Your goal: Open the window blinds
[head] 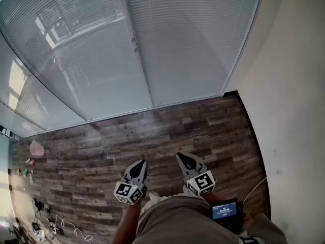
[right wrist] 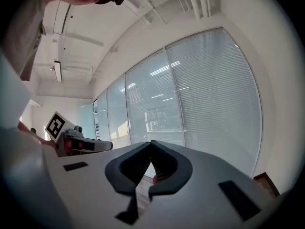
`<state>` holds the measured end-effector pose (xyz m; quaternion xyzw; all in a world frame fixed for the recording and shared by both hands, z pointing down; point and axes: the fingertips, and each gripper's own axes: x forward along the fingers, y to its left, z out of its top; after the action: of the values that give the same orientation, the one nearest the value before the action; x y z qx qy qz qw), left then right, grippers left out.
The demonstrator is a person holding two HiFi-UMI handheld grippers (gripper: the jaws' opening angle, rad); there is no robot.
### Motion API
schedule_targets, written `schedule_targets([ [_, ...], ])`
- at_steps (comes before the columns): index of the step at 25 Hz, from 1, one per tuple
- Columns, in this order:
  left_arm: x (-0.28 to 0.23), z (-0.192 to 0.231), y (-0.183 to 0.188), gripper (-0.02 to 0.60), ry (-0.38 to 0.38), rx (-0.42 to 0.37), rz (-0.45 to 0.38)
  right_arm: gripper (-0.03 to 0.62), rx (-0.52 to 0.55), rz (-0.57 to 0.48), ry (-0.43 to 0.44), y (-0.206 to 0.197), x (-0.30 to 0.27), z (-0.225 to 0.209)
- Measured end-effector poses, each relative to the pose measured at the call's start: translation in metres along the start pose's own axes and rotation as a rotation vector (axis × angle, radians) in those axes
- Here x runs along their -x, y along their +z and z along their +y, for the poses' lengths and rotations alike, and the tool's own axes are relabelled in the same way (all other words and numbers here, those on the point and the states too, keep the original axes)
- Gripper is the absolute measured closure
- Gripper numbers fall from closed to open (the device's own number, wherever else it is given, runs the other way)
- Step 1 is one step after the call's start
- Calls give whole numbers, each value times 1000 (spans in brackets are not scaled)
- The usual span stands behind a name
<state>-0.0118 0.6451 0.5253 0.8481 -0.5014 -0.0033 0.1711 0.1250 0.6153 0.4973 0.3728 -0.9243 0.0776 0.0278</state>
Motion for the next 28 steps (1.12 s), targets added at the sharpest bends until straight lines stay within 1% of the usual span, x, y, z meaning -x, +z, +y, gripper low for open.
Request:
schedule_targets([
  [3,1,0,0,566,3,6,-1,588,-2,-8,-7,3,3,-4],
  [7,-2,-8,-9,566,-1,71,-1,587,-14,-8,-14,2,13,-13],
  [8,-2,-12,-11,566,-4,75,3,586,-20,-7,-15,2,17,-16],
  [15,-20,-41,-18,566,-11,49,15,579,-132,-12,46,2,37,-39],
  [20,-38,-59,-16,566,-1,40,5,543,-113,-9,99,4,52,-53],
  [28,-55,-102,-24,566,31,32,-11,542,-102,-13,128,7,89,-83],
])
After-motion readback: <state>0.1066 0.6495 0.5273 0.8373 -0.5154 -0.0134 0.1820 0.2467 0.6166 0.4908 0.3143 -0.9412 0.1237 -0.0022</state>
